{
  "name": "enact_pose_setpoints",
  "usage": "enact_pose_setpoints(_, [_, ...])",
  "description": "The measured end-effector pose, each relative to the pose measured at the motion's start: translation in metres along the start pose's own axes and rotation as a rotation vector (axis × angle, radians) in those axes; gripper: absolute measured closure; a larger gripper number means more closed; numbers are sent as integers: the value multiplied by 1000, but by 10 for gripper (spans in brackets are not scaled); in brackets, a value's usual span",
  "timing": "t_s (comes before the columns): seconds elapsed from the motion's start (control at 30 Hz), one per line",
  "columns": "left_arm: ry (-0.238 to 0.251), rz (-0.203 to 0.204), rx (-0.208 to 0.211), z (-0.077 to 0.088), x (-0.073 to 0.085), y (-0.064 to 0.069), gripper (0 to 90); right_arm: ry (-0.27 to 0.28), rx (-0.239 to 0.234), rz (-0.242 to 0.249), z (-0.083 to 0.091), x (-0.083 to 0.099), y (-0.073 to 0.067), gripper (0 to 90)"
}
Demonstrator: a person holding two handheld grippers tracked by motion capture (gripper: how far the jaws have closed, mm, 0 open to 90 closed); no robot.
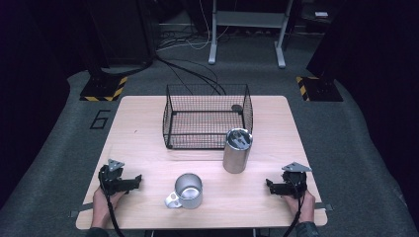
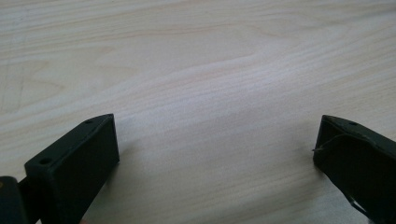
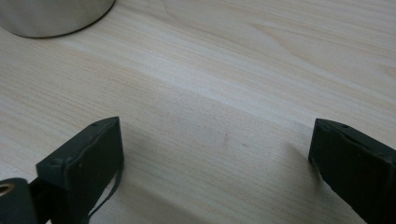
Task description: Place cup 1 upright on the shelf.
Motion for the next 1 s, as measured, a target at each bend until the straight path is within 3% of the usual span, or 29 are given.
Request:
enact_pose_setpoints(0.2, [-9,-17,25,0,0,-2,0,-2,-17,4,-1,-1,0,49])
enact_pose_setpoints(0.4, [3,-9,9,-1,-1,-2,1,-24,-15,-4,-1,-3,0,0])
enact_pose_setpoints(0.5, [3,-6,7,-2,-1,-2,1,-5,-27,-34,2,-4,1,0])
enact_pose_setpoints(0.7, [3,1,1,-2,-1,-1,1,-27,-63,-86,13,-7,5,0])
enact_pose_setpoints(1.0, [-2,-6,-3,-1,-2,-2,1,-18,-93,-87,32,-23,-3,0])
Point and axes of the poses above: each handheld gripper's, and its own axes: z roughly backward along the jaws, x roughly out of its underside, y roughly to its right, the point moved 3 cm from there along -z, roughly forward along the jaws, and after that the axes turned 5 degrees about x, right-handed, at the moved point
